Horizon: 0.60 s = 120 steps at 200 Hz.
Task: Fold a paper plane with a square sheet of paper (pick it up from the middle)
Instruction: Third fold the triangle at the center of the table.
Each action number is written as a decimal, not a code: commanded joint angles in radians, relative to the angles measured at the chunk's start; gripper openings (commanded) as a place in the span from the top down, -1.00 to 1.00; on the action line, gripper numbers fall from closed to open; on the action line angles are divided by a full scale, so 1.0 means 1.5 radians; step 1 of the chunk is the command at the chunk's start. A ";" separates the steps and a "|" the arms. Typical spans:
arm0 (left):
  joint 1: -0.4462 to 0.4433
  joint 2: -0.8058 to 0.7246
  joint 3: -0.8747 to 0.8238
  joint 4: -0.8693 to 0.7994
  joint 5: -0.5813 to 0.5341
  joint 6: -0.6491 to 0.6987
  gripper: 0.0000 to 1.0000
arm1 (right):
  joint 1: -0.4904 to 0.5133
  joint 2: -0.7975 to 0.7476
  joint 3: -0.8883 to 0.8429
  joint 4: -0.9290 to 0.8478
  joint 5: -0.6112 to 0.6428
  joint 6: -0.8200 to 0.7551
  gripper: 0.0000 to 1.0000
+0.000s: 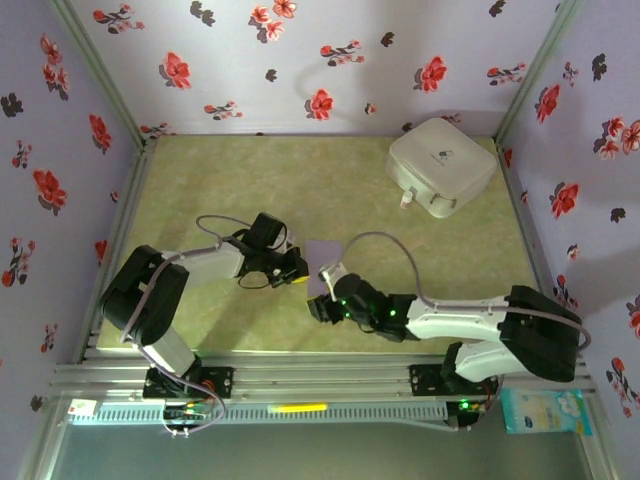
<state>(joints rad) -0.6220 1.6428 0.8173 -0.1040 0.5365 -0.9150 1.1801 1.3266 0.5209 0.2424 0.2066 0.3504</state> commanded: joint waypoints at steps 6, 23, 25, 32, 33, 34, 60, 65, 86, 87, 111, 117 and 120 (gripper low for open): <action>-0.001 -0.006 0.006 -0.009 0.015 -0.005 1.00 | 0.079 0.049 0.022 0.043 0.186 -0.150 -0.17; -0.001 -0.007 0.005 -0.008 0.015 -0.006 1.00 | 0.110 0.083 0.029 0.060 0.232 -0.180 -0.19; -0.001 -0.007 0.004 -0.008 0.015 -0.007 1.00 | 0.114 0.087 0.029 0.062 0.236 -0.185 -0.19; -0.001 -0.007 0.004 -0.008 0.015 -0.007 1.00 | 0.125 0.099 0.031 0.072 0.251 -0.196 -0.20; -0.001 -0.007 0.004 -0.008 0.015 -0.007 1.00 | 0.127 0.101 0.032 0.073 0.254 -0.197 -0.20; -0.001 -0.007 0.004 -0.009 0.015 -0.007 1.00 | 0.128 0.103 0.032 0.074 0.255 -0.197 -0.21; -0.001 -0.011 0.002 -0.009 0.015 -0.008 1.00 | 0.142 0.144 0.059 0.055 0.320 -0.212 -0.22; -0.001 -0.012 0.001 -0.009 0.015 -0.009 1.00 | 0.143 0.151 0.065 0.046 0.325 -0.215 -0.22; -0.001 -0.010 0.003 -0.009 0.015 -0.011 1.00 | 0.143 0.174 0.086 0.019 0.346 -0.217 -0.16; -0.001 -0.010 0.002 -0.009 0.015 -0.011 1.00 | 0.143 0.175 0.086 0.019 0.346 -0.217 -0.15; -0.001 -0.011 0.002 -0.010 0.015 -0.011 1.00 | 0.145 0.185 0.093 0.006 0.330 -0.222 -0.06; -0.001 -0.011 0.003 -0.010 0.015 -0.012 1.00 | 0.145 0.185 0.094 0.001 0.329 -0.221 -0.05; -0.001 -0.011 0.003 -0.010 0.015 -0.012 1.00 | 0.146 0.186 0.095 -0.001 0.330 -0.220 -0.04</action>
<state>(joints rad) -0.6220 1.6428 0.8173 -0.1040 0.5434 -0.9184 1.3880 1.5887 0.6392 0.2852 0.6594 0.0425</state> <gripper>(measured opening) 0.044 0.532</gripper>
